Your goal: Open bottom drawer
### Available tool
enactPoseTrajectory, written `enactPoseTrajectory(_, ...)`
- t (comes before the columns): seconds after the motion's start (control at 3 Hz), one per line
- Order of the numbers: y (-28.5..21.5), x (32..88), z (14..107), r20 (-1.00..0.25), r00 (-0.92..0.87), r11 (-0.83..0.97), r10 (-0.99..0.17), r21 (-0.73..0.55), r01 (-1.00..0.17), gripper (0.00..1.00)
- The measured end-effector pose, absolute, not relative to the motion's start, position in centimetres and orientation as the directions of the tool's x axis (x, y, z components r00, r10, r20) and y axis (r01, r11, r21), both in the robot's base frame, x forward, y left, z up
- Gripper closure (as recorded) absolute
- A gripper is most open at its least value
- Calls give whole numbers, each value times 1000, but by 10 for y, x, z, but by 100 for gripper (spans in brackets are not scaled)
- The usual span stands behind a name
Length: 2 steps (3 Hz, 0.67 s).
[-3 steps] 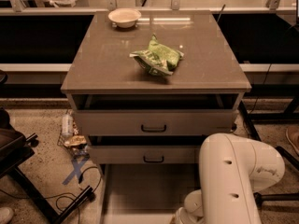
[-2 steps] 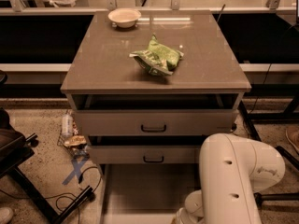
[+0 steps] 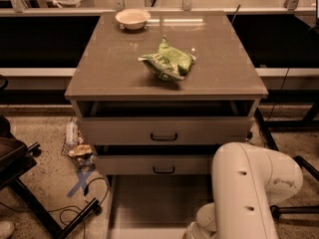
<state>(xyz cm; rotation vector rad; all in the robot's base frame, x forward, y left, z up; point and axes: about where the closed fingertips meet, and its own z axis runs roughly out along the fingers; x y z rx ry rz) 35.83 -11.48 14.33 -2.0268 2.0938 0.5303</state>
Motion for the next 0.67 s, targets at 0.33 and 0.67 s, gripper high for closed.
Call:
enactPoseTrajectory(0.33,-114,357,143,-370,-55,7,-927,131,-991,38)
enactPoseTrajectory(0.67,-113,355,142,-371,-56,6,-927,134,-991,15)
